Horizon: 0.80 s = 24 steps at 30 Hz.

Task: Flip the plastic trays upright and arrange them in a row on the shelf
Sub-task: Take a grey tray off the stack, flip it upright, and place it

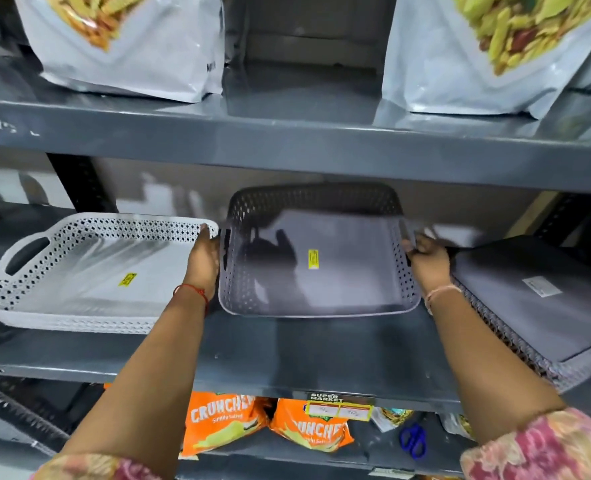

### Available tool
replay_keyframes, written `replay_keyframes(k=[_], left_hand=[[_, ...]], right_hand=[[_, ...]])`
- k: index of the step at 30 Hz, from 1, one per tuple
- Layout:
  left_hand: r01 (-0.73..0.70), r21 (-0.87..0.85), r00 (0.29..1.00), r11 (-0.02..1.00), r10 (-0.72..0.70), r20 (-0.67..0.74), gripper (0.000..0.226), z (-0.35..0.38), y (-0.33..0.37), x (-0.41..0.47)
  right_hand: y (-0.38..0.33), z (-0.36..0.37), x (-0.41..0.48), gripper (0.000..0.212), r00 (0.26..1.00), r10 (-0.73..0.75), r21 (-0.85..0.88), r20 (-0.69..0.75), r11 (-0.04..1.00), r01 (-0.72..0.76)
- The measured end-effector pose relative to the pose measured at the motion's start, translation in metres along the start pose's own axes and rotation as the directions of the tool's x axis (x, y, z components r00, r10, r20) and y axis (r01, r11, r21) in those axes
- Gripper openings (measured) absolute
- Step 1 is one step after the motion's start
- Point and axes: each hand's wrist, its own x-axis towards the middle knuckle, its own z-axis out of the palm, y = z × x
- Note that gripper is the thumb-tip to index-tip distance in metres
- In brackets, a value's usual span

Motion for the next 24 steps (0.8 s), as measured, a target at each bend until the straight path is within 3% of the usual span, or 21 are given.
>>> replay_keyframes(k=[3,6,8,10,16,18,20,22,24], left_hand=[[0.075,0.049,0.994,0.996,-0.071,-0.086,0.048,-0.005,-0.002,0.003],[0.08,0.213,0.997,0.974,-0.08,-0.011,0.069,0.006,0.009,-0.009],[0.119,0.305,0.991,0.945,-0.129,0.014,0.066,0.018,0.017,-0.014],[0.113,0.383,0.992,0.917,-0.126,0.008,0.055,0.029,0.03,-0.028],[0.18,0.298,0.983,0.938,-0.156,-0.101,0.057,0.006,0.01,-0.007],[0.2,0.481,0.979,0.854,-0.158,-0.125,0.065,0.005,0.002,-0.002],[0.092,0.761,0.986,0.643,0.05,-0.162,0.064,0.011,-0.008,-0.008],[-0.096,0.845,0.961,0.527,0.27,-0.059,0.057,0.032,-0.016,-0.022],[-0.223,0.864,0.947,0.452,0.311,0.082,0.062,0.059,-0.027,-0.035]], right_hand=[[0.016,0.003,-0.004,0.029,0.992,0.108,-0.036,0.067,0.994,-0.106],[0.031,0.008,-0.004,0.032,0.975,0.199,-0.069,0.096,0.979,-0.193],[0.035,0.013,-0.004,0.034,0.969,0.227,-0.103,0.101,0.971,-0.217],[0.036,0.014,-0.006,0.031,0.97,0.229,-0.154,0.086,0.965,-0.214],[0.031,0.013,-0.012,0.028,0.97,0.233,-0.199,0.062,0.956,-0.217],[0.025,0.012,-0.019,0.03,0.975,0.216,-0.249,0.055,0.948,-0.196],[0.02,0.013,-0.03,0.043,0.992,0.122,-0.318,0.038,0.942,-0.104],[0.017,0.013,-0.04,0.059,0.994,-0.108,-0.391,-0.005,0.915,0.098],[0.016,0.005,-0.05,0.061,0.943,-0.332,-0.492,-0.014,0.824,0.283]])
